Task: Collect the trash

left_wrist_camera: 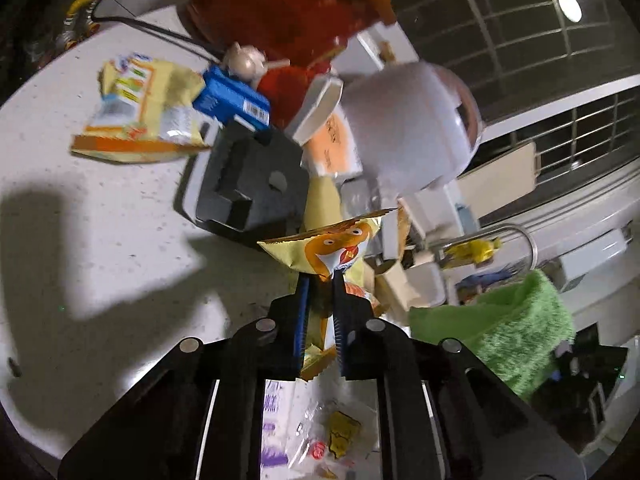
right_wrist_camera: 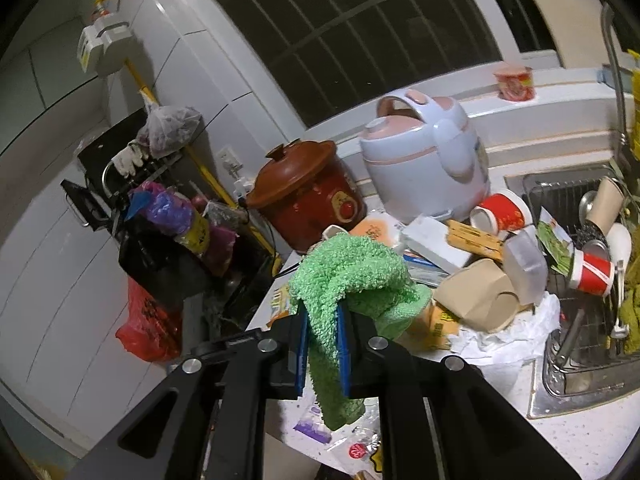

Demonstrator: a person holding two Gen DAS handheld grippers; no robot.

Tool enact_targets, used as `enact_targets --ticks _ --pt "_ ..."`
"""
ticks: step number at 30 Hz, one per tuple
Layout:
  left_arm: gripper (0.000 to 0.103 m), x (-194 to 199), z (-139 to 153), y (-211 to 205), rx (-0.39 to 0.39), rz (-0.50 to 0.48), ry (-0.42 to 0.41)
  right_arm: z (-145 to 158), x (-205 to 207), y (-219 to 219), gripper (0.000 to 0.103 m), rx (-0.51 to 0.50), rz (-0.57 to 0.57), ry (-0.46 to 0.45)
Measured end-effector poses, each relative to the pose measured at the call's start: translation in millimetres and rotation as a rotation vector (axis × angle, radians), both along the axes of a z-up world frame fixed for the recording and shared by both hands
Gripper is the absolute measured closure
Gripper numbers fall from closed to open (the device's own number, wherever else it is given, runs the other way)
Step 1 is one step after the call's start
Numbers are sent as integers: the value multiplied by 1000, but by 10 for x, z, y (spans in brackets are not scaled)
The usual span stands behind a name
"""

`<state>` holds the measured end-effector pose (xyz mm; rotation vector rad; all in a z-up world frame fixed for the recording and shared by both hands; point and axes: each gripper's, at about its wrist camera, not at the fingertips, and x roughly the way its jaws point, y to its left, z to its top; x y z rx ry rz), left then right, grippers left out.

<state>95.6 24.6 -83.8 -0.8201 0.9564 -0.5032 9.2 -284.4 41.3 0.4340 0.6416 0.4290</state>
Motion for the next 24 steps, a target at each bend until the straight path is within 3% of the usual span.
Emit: enact_targets --ticks 12,18,20,22,23,24 --pt "97 -158 19 462 -137 59 2 49 18 403 90 -29 58 -5" --pt "103 -222 -77 549 -130 47 26 62 11 515 90 -41 71 -6" --pt "102 -247 -96 551 -59 53 41 60 12 519 90 -39 72 -5" --pt "83 -263 -97 543 43 76 44 43 15 528 90 -36 70 1" --pt "56 -284 -68 546 119 103 34 32 13 529 90 -36 71 6" --pt "37 -305 -37 548 170 122 17 23 10 530 89 -37 70 9"
